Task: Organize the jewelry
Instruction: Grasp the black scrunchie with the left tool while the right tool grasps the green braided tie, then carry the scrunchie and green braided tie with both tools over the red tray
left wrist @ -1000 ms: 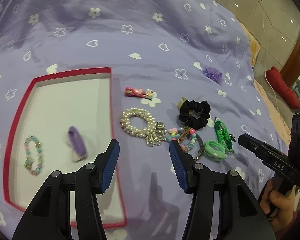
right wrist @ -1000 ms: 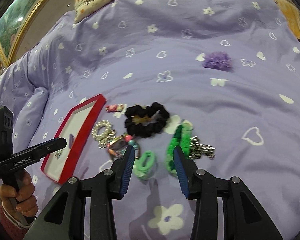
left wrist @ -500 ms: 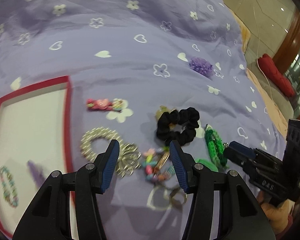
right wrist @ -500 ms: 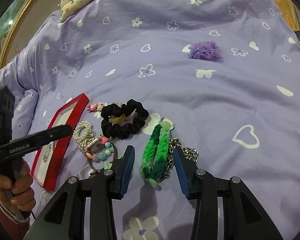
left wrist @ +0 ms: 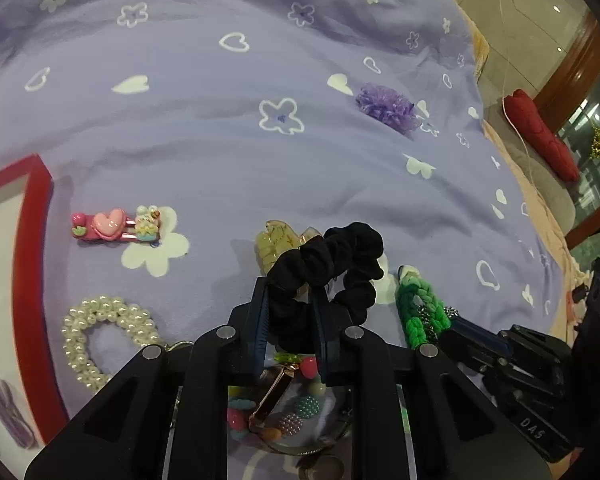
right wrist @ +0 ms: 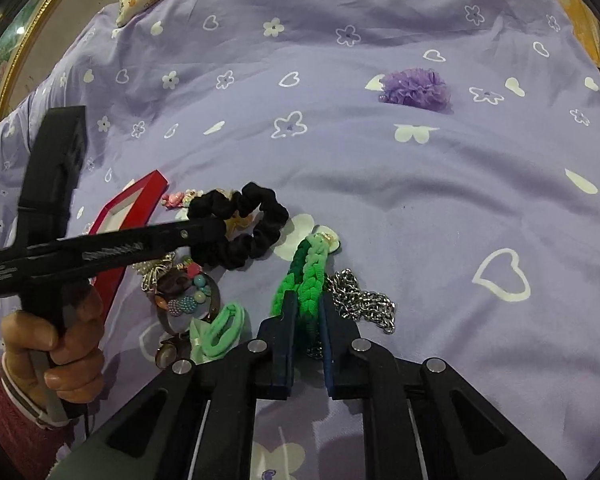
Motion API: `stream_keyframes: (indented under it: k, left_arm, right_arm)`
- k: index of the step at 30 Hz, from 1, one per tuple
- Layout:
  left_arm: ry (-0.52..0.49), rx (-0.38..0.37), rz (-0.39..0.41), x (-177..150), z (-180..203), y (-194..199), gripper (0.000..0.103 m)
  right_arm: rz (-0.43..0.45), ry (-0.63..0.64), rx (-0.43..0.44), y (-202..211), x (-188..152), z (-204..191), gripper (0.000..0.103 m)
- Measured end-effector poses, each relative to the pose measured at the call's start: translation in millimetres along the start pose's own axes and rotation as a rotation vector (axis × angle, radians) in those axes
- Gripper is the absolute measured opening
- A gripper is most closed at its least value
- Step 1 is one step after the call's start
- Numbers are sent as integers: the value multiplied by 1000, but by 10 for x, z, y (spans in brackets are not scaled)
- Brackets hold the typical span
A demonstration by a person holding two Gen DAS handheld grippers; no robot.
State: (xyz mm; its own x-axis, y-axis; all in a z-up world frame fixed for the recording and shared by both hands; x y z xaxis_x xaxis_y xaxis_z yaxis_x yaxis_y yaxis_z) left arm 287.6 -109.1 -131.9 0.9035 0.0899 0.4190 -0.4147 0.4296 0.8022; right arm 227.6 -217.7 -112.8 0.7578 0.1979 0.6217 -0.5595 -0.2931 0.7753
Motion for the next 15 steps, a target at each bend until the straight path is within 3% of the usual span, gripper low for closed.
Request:
stream_keyframes:
  k: [15]
  left_arm:
    - [58,-51,110,-135,-181,774,16]
  right_arm:
    - [93,21,38,296,230,-257,9]
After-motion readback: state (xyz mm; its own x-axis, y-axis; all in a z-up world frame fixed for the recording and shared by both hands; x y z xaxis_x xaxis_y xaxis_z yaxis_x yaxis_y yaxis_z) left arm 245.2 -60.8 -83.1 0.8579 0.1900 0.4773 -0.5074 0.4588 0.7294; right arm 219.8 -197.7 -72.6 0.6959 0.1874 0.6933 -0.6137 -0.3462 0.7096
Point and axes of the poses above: each gripper's, at about its wrist camera, not at the fingertips, and y roughly against the way its jaws point, z to its right, x to its top, the point moved 10 cm from there along -y, roughly the way its jaws point, and after that the axes turned 14 degrees about y, right-handed, at the moved point
